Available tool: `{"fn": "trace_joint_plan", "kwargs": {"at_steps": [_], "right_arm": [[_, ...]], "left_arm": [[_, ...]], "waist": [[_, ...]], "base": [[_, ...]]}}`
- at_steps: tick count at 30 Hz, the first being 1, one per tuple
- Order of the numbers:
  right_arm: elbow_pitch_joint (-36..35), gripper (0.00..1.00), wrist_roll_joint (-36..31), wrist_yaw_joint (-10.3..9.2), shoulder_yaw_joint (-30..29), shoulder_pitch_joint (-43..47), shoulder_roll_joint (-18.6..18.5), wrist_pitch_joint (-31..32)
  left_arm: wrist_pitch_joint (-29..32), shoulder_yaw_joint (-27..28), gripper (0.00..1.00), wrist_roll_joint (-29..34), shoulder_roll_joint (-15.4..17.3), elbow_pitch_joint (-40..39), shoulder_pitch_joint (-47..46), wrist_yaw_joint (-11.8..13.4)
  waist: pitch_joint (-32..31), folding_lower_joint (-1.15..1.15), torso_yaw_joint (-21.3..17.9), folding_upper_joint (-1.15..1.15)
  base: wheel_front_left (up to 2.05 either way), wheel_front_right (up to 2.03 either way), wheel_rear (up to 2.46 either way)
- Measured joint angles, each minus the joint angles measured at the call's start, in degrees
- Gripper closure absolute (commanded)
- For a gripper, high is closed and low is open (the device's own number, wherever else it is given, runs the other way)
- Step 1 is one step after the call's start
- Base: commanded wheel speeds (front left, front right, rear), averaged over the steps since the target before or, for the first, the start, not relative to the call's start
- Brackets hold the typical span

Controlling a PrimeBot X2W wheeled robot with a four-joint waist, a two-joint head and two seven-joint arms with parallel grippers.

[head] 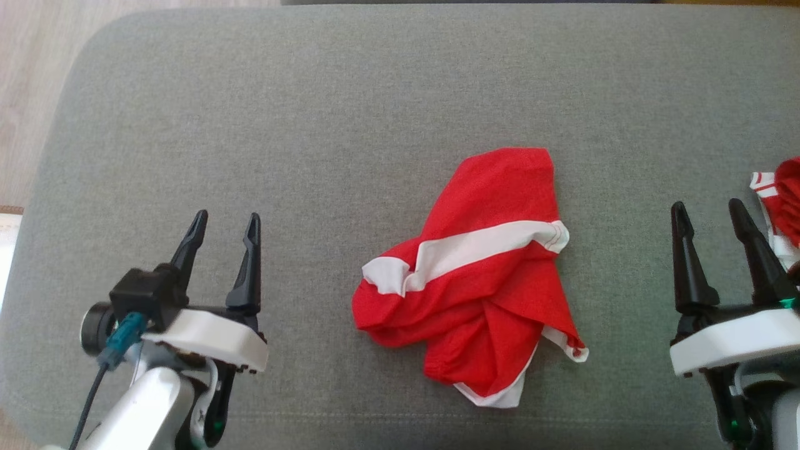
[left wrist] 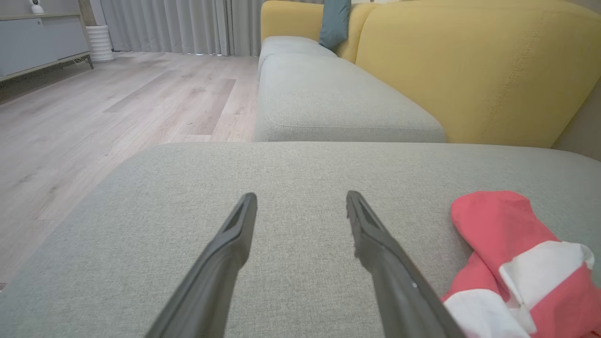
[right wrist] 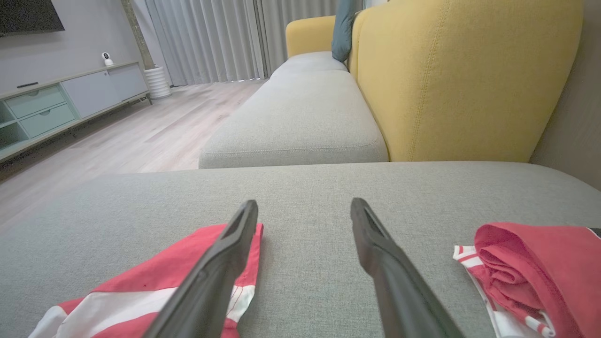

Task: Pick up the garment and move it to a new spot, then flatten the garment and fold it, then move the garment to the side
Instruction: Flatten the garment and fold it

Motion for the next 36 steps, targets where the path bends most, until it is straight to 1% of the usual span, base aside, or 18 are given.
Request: {"fn": "trace_joint_plan", "kwargs": {"at_steps": [2, 5, 11, 14, 17, 18, 21, 27, 28, 33, 34, 36], "right_arm": [[0.0, 0.00, 0.0, 0.00, 0.0, 0.0, 0.0, 0.0], [0.0, 0.00, 0.1, 0.00, 0.0, 0.0, 0.0, 0.0], [0.5, 0.00, 0.1, 0.00, 0.6, -0.2, 0.0, 0.0], [0.8, 0.00, 0.2, 0.00, 1.2, -0.3, 0.0, 0.0], [0.9, 0.00, 0.8, 0.00, 1.2, -0.4, 0.0, 0.0], [1.0, 0.00, 0.9, 0.00, 1.2, -0.5, 0.0, 0.0], [1.1, 0.00, 1.1, 0.00, 1.3, -0.8, 0.0, -0.4], [1.2, 0.00, 1.1, 0.00, 1.4, -1.7, 0.0, -0.5], [1.2, 0.00, 1.1, 0.00, 1.4, -1.7, 0.0, -0.5], [1.4, 0.00, 1.1, 0.00, 1.4, -1.7, 0.0, -0.9], [1.4, 0.00, 1.1, 0.00, 1.4, -1.7, 0.0, -0.9], [1.4, 0.00, 1.1, 0.00, 1.4, -1.7, 0.0, -0.9]], "left_arm": [[0.2, -0.2, 0.00, 0.0, 0.2, 0.0, 0.0, -0.5], [2.3, -1.6, 0.00, -0.3, 0.1, -0.2, -0.5, -2.5], [12.2, -7.0, 0.00, -4.8, -2.3, 1.6, -4.6, -8.3], [16.7, -8.9, 0.00, -7.6, -3.8, 3.9, -5.8, -10.5], [19.0, -9.5, 0.00, -9.3, -4.6, 6.1, -6.1, -11.7], [19.5, -9.7, 0.00, -9.3, -4.7, 6.8, -6.2, -11.7], [20.2, -10.2, 0.00, -9.5, -4.9, 8.9, -7.3, -12.7], [20.2, -10.6, 0.00, -9.5, -5.1, 11.4, -9.6, -13.5], [20.3, -10.8, 0.01, -9.5, -5.1, 11.8, -9.9, -13.7], [21.4, -12.0, 0.18, -9.3, -5.2, 13.6, -10.0, -14.7], [21.4, -12.2, 0.29, -9.3, -5.2, 13.8, -10.2, -14.7], [21.3, -12.6, 0.85, -9.1, -5.3, 14.1, -10.8, -14.9]], "waist": [[0.3, 0.00, 0.0, 0.00], [0.8, 0.00, 0.0, 0.00], [2.0, 0.00, -0.4, 0.00], [2.6, 0.00, -0.9, 0.00], [3.3, 0.00, -1.5, 0.00], [3.6, 0.00, -1.7, 0.00], [4.4, 0.00, -2.3, 0.00], [5.4, 0.00, -3.1, 0.00], [5.6, 0.00, -3.3, 0.00], [5.9, 0.00, -3.8, 0.00], [6.0, 0.00, -3.9, 0.00], [6.1, 0.00, -4.0, 0.00]], "base": [[0.00, 0.00, 0.00], [0.00, 0.00, 0.00], [0.00, 0.00, 0.00], [0.00, 0.00, 0.00], [0.00, 0.00, 0.00], [0.00, 0.00, 0.00], [0.00, 0.00, 0.00], [0.00, 0.00, 0.00], [0.00, 0.00, 0.00], [0.00, 0.00, 0.00], [0.00, 0.00, 0.00], [0.00, 0.00, 0.00]]}}
